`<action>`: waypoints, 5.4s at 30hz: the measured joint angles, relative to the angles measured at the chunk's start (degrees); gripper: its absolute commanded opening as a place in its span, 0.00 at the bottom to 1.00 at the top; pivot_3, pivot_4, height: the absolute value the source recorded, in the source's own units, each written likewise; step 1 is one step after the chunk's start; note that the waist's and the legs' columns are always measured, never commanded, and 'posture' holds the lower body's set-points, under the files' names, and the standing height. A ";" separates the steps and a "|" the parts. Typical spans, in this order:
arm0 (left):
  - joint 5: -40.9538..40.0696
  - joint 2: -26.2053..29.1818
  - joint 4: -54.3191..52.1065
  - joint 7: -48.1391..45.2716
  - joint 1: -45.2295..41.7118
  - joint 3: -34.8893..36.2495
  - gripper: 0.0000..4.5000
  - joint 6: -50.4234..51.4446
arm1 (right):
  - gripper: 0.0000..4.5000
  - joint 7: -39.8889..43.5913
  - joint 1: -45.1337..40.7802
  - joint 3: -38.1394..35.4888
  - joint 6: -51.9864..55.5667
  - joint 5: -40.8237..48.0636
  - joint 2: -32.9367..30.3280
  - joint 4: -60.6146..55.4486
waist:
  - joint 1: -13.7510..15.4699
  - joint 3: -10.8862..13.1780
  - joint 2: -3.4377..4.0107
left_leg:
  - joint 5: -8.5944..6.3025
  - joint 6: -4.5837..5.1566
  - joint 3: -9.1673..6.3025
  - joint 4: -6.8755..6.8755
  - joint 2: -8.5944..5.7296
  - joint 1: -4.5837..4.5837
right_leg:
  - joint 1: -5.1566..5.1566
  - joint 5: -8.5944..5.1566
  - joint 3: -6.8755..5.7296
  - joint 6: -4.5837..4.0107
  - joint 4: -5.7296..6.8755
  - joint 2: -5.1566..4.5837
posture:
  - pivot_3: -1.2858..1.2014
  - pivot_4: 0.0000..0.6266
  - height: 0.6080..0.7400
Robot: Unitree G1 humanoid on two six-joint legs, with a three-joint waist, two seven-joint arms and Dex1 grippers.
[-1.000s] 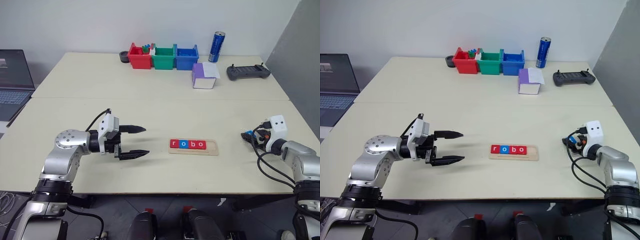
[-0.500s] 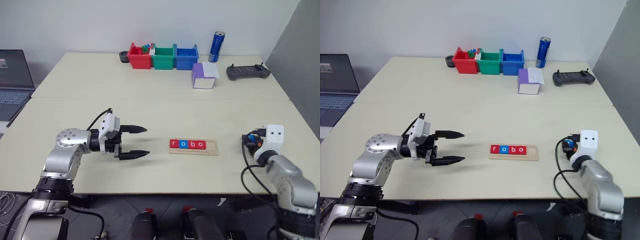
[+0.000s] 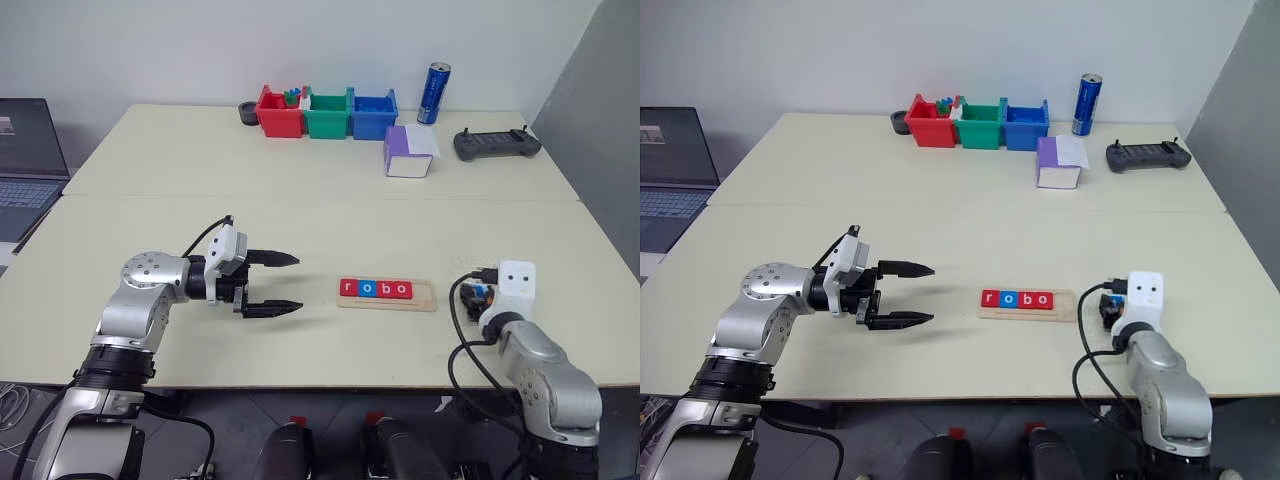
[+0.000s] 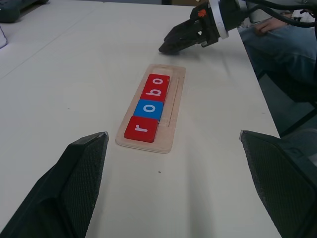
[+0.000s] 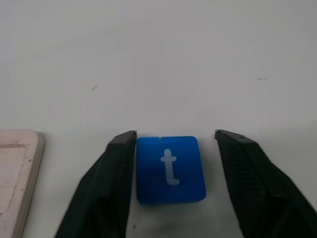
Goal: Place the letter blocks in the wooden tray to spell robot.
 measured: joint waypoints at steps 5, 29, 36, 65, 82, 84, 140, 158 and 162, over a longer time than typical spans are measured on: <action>0.78 0.00 0.05 -0.10 0.07 -0.07 1.00 -0.94 | 1.00 8.57 -5.11 -0.12 -0.50 2.01 -9.68 3.50 | 0.01 0.01 0.01 | -0.10 0.17 0.02 0.04 -0.02 0.00 | 0.02 0.01 0.01 0.01 -0.02 0.00 | 0.52 0.24 1.00; 1.27 1.65 -0.34 0.17 2.48 0.37 1.00 -2.00 | 1.00 79.70 -26.12 19.33 -54.83 -4.65 -40.39 63.08 | -1.02 0.10 -0.06 | -0.01 0.03 0.12 0.12 0.00 0.05 | 0.08 0.05 0.11 0.09 -0.06 0.02 | 0.52 0.24 1.00; 0.97 2.33 -1.50 0.27 3.38 0.95 1.00 -1.97 | 0.86 79.69 -29.51 19.46 -59.82 -6.95 -37.27 68.62 | -1.29 0.09 -0.09 | 0.00 0.01 0.11 0.13 0.05 0.23 | 0.21 0.06 0.08 0.08 -0.01 0.03 | 0.52 0.24 1.00; 1.02 2.22 -1.44 0.34 3.33 1.26 1.00 -2.05 | 0.32 76.23 -29.16 25.59 -33.62 -5.19 -33.26 38.41 | -0.89 0.10 -0.04 | 0.00 0.01 0.06 0.12 -0.01 0.07 | 0.10 0.05 0.04 0.05 -0.02 -0.04 | 0.52 0.24 1.00; 0.96 2.39 -2.51 1.62 5.14 1.72 1.00 -2.17 | 0.32 78.53 -32.69 28.27 -41.24 -9.18 -31.93 47.61 | -1.07 0.10 -0.04 | 0.00 0.00 0.07 0.12 0.00 0.08 | 0.10 0.06 0.03 0.05 0.00 -0.04 | 0.52 0.24 1.00; 0.93 2.42 -3.01 2.09 5.57 1.96 1.00 -2.11 | 0.32 78.51 -33.21 28.32 -41.90 -9.46 -31.46 48.46 | -1.05 0.10 -0.04 | 0.00 0.00 0.07 0.13 0.00 0.08 | 0.09 0.06 0.03 0.05 0.00 -0.04 | 0.52 0.24 1.00; 0.77 2.88 -5.76 3.41 6.65 2.39 1.00 -0.83 | 0.57 66.51 -16.32 14.44 -24.84 -0.87 -33.40 26.04 | -0.60 0.11 -0.04 | -0.01 0.02 0.08 0.10 0.01 0.07 | 0.08 0.05 0.03 0.05 0.00 -0.06 | 0.52 0.24 1.00; 0.85 2.40 -3.76 2.32 4.72 2.29 1.00 -0.93 | 0.01 61.26 -15.45 18.79 -24.61 -1.99 -30.79 25.68 | -0.61 0.10 -0.04 | -0.04 0.06 0.07 0.10 0.01 0.07 | 0.08 0.05 0.02 0.06 -0.02 -0.05 | 0.52 0.24 1.00; 0.85 2.40 -3.76 2.32 4.72 2.28 1.00 -0.94 | 0.01 60.95 -15.49 19.23 -24.59 -1.98 -29.97 25.30 | -0.68 0.10 -0.05 | -0.03 0.06 0.07 0.10 0.01 0.08 | 0.08 0.05 0.02 0.06 -0.01 -0.04 | 0.52 0.24 1.00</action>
